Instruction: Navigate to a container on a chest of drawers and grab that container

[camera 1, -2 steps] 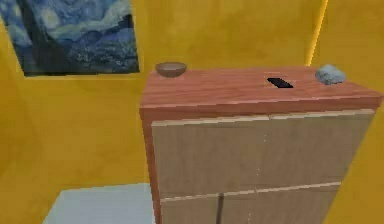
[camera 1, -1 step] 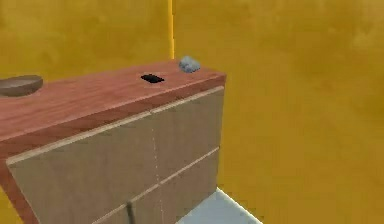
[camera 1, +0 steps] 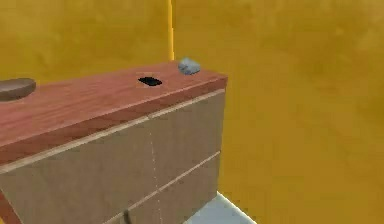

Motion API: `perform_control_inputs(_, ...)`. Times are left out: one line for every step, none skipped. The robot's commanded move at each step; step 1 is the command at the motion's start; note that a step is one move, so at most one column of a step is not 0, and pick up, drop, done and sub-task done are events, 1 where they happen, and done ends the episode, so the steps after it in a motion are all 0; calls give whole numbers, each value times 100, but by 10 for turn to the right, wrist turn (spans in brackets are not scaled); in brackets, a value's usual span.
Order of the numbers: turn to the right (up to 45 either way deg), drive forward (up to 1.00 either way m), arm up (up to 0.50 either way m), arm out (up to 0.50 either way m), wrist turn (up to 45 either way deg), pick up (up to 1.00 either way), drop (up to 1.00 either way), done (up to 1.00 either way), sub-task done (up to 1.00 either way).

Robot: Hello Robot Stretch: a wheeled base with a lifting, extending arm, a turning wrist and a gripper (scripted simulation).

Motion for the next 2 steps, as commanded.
perform_control_inputs(-450,0,0,0,0,0,0,0,0)
perform_control_inputs(0,20,0,0,0,0,0,0,0)
